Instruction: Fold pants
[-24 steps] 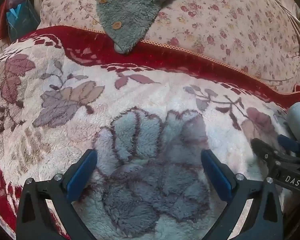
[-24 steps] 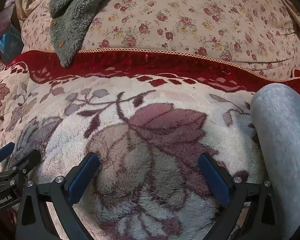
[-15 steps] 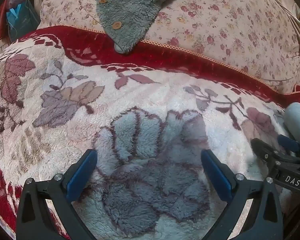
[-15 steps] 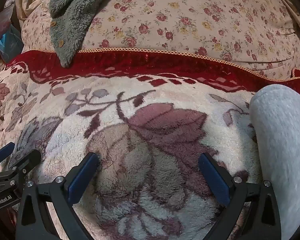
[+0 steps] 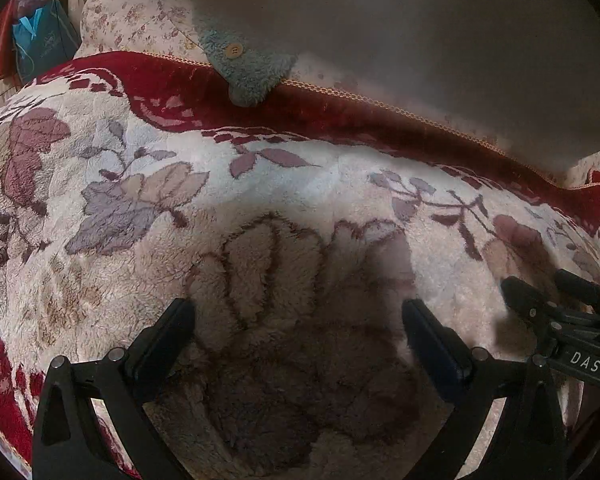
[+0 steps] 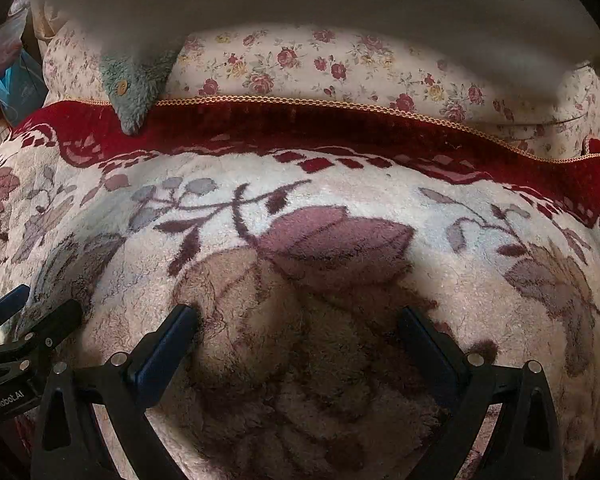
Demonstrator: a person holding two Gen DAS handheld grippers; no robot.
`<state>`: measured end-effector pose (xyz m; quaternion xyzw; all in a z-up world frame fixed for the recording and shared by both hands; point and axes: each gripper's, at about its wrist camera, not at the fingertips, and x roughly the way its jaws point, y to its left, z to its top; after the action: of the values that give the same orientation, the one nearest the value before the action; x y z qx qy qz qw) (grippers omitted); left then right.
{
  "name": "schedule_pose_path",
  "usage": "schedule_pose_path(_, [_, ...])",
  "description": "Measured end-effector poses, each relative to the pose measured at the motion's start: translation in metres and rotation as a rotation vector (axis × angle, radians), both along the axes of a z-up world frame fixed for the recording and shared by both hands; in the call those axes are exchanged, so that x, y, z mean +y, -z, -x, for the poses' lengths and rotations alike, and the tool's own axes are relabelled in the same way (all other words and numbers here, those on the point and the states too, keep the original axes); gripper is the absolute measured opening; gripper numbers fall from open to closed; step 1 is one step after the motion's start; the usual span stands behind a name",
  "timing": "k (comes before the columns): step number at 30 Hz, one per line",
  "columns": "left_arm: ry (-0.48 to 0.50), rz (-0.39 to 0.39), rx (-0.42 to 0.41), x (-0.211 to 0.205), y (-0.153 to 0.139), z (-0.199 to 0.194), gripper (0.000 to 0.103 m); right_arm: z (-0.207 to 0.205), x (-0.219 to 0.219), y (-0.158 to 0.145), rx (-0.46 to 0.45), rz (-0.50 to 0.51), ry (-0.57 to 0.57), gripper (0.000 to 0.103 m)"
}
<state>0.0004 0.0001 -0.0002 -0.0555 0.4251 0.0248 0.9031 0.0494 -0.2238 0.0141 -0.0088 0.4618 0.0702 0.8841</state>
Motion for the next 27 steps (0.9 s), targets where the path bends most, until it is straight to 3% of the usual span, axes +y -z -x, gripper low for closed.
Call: schedule_pose_path(27, [-0.002, -0.015, 0.011, -0.0015, 0.001, -0.003, 0.103, -0.0048, 0.0043, 0.0032, 0.001, 0.008, 0.0, 0.103])
